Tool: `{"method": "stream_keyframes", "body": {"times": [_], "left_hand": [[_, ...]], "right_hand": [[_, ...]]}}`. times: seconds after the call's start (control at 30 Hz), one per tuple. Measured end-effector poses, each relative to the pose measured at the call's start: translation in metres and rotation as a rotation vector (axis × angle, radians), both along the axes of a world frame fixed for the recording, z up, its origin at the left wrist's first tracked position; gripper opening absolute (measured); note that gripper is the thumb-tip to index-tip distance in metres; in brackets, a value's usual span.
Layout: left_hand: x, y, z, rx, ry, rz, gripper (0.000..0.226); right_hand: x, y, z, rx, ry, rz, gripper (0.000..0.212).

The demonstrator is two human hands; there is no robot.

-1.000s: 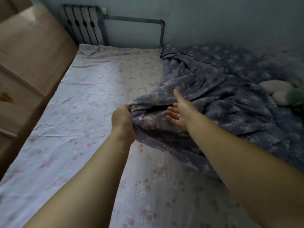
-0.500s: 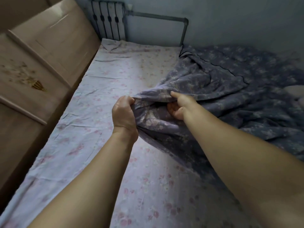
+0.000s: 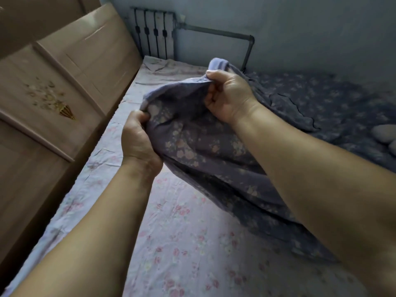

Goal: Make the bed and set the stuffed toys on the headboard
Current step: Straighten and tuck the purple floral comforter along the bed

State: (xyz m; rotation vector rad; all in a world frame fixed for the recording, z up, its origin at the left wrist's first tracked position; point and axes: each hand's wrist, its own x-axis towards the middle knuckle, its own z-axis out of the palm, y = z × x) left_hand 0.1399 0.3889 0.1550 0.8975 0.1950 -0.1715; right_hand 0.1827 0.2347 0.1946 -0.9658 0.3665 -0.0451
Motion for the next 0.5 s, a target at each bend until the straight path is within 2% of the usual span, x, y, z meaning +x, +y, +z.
{"method": "stream_keyframes", "body": {"times": [0.07, 0.17, 0.2, 0.33, 0.5], "left_hand": [[-0.005, 0.002, 0.001, -0.001, -0.015, -0.088, 0.035], [-0.004, 0.005, 0.003, -0.048, 0.021, -0.140, 0.018], [-0.002, 0.005, 0.005, -0.036, 0.056, -0.122, 0.020], [0.002, 0.000, 0.016, 0.315, 0.042, -0.138, 0.041], [0.002, -0.027, 0.027, 0.482, 0.011, -0.379, 0.043]], "right_hand": [[-0.006, 0.009, 0.008, -0.012, -0.040, 0.071, 0.027], [-0.020, 0.017, 0.013, -0.076, -0.068, 0.192, 0.031], [-0.024, 0.015, 0.012, -0.076, -0.070, 0.215, 0.031], [-0.038, 0.011, -0.003, -0.155, -0.055, 0.260, 0.012], [-0.051, 0.000, -0.028, -0.143, -0.015, 0.290, 0.019]]}}
